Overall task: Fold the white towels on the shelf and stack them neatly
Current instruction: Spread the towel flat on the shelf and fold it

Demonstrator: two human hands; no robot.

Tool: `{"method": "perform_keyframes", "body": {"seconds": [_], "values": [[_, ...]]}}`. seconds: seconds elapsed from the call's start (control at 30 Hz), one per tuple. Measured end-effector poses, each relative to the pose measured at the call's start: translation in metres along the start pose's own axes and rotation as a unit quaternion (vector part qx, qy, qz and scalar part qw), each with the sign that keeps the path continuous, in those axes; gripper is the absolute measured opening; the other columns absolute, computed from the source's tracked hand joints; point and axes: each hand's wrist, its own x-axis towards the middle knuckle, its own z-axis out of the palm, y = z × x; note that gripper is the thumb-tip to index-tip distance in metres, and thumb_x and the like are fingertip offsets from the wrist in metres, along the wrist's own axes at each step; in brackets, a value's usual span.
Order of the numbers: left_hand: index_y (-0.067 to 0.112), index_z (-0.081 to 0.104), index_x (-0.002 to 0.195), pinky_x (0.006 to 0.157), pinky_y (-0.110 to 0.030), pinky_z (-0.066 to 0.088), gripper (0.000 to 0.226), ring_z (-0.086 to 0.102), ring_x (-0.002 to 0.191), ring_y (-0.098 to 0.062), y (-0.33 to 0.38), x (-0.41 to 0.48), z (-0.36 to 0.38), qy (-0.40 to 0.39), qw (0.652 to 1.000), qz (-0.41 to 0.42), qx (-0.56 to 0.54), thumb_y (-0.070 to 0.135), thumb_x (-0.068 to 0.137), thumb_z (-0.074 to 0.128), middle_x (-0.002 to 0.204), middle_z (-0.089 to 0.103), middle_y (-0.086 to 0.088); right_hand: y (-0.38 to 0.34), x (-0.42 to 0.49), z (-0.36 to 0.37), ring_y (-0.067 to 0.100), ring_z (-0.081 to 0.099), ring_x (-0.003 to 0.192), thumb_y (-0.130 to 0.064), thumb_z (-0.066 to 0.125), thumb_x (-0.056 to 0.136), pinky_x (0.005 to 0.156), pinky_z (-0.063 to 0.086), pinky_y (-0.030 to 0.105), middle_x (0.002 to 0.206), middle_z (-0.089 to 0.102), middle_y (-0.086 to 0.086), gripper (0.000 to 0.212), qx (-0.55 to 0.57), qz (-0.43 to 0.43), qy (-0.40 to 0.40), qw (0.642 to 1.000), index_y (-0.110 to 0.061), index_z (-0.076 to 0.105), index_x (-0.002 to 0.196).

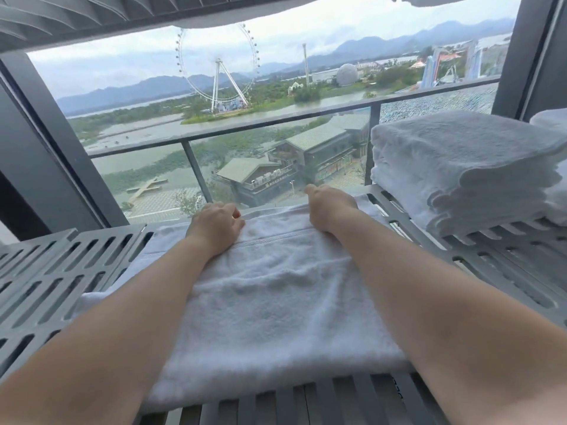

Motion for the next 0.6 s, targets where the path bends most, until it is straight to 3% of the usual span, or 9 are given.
{"method": "perform_keyframes", "body": {"seconds": [0.13, 0.23, 0.37, 0.6], "values": [[0.013, 0.059, 0.113, 0.099, -0.046, 0.045, 0.025, 0.052, 0.111, -0.029, -0.002, -0.007, -0.005, -0.017, 0.998, 0.016, -0.051, 0.034, 0.104, 0.05, 0.113, 0.058, -0.009, -0.001, -0.004, -0.003, 0.029, 0.057, 0.115, -0.004, 0.043, 0.095, 0.074, 0.045, 0.037, 0.13, 0.055, 0.012, 0.035, -0.038, -0.006, 0.02, 0.999, -0.01, 0.053, 0.129], [0.016, 0.054, 0.11, 0.079, -0.037, 0.045, 0.021, 0.059, 0.091, -0.024, -0.003, -0.015, -0.008, 0.063, 0.997, 0.036, -0.027, 0.035, 0.104, 0.048, 0.097, 0.06, 0.0, -0.001, -0.01, -0.003, 0.026, 0.06, 0.106, -0.004, 0.046, 0.093, 0.071, 0.045, 0.035, 0.121, 0.057, 0.01, 0.029, -0.042, -0.013, 0.057, 0.997, -0.01, 0.062, 0.117], [0.016, 0.055, 0.112, 0.065, -0.034, 0.051, 0.031, 0.064, 0.077, -0.022, -0.004, -0.026, -0.02, 0.074, 0.996, 0.026, 0.038, 0.045, 0.104, 0.047, 0.091, 0.068, 0.0, 0.0, -0.021, -0.003, 0.027, 0.062, 0.092, -0.005, 0.047, 0.091, 0.068, 0.047, 0.035, 0.115, 0.057, 0.008, 0.026, -0.006, 0.008, 0.102, 0.995, -0.013, 0.058, 0.114], [0.015, 0.062, 0.098, 0.06, -0.032, 0.048, 0.033, 0.061, 0.065, -0.025, 0.005, -0.043, -0.032, 0.158, 0.984, 0.062, 0.051, 0.041, 0.105, 0.045, 0.078, 0.066, -0.004, 0.003, -0.046, -0.008, 0.029, 0.064, 0.081, -0.004, 0.047, 0.089, 0.064, 0.042, 0.031, 0.093, 0.066, 0.008, 0.019, -0.019, 0.002, 0.189, 0.982, -0.015, 0.056, 0.102]]}}
